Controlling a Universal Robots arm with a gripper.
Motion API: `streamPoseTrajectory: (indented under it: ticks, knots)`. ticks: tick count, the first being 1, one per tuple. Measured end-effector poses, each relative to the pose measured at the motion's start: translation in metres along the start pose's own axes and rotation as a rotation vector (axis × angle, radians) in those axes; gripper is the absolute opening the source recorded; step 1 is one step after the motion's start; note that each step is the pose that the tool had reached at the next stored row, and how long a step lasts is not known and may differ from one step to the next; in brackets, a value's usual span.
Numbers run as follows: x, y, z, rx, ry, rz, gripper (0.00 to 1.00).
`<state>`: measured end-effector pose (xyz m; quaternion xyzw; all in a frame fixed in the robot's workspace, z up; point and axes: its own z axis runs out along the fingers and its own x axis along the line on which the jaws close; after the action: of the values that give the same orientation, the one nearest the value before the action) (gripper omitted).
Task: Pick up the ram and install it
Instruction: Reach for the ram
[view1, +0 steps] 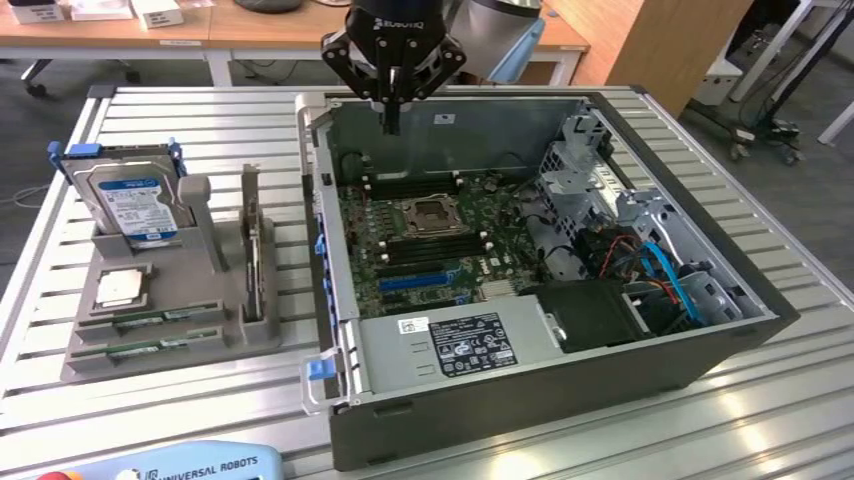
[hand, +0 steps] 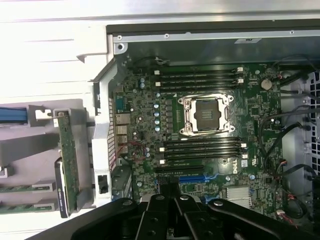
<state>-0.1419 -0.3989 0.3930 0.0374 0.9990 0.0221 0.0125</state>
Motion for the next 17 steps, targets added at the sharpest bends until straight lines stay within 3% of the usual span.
streamPoseTrajectory:
  ticks: [17]
  knots:
    - [0.028, -0.0021, -0.0004, 0.0, 0.0001, 0.0, 0.1]
